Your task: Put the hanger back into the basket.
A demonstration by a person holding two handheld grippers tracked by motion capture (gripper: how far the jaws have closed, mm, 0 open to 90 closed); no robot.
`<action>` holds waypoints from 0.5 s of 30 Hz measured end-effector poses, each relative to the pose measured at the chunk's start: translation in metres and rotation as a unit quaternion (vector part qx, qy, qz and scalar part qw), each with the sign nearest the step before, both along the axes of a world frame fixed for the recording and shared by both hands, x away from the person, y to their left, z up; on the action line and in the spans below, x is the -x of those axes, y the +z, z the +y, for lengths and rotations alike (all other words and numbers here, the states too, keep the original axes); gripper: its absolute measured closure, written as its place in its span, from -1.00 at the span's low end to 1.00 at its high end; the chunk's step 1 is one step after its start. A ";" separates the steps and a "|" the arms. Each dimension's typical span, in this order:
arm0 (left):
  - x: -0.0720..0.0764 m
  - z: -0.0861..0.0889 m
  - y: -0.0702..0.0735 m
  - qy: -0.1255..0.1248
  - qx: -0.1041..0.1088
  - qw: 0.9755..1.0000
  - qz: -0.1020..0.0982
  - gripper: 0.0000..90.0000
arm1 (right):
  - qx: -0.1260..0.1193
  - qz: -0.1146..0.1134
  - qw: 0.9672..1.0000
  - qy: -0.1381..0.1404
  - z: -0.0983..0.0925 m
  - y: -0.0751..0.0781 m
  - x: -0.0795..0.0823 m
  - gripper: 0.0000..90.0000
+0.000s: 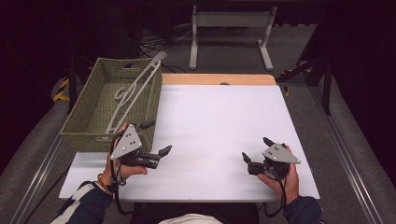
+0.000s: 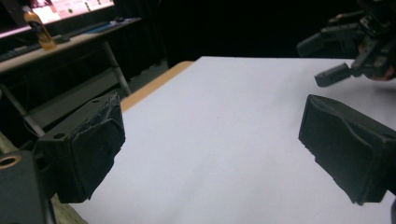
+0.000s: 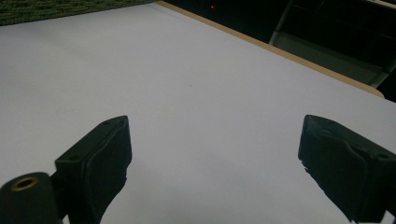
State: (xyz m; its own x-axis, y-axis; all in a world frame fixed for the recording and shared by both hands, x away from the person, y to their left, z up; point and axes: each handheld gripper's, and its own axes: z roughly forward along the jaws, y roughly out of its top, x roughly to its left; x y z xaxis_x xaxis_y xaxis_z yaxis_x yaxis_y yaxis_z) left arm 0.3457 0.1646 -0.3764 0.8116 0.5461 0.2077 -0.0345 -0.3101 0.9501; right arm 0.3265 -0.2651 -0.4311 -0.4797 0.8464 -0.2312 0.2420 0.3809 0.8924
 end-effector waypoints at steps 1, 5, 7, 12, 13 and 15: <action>0.001 0.001 -0.004 -0.002 -0.003 1.000 0.006 -0.82 | 0.002 -0.003 1.000 0.000 0.000 0.000 0.000 -0.77; 0.009 0.005 -0.018 0.002 -0.016 1.000 0.013 -0.83 | 0.003 -0.009 1.000 0.007 0.001 0.001 0.001 -0.78; 0.014 0.007 -0.024 0.007 -0.026 0.999 0.018 -0.84 | -0.001 -0.013 1.000 0.014 0.002 0.003 0.003 -0.78; 0.019 0.017 -0.040 0.022 -0.032 0.999 0.036 -0.86 | -0.006 -0.014 1.000 0.022 0.002 0.004 0.005 -0.79; 0.019 0.020 -0.044 0.026 -0.035 0.998 0.041 -0.86 | -0.006 -0.015 1.000 0.024 0.003 0.004 0.006 -0.80; 0.021 0.027 -0.051 0.034 -0.041 0.997 0.049 -0.88 | -0.010 -0.016 0.999 0.027 0.003 0.005 0.006 -0.80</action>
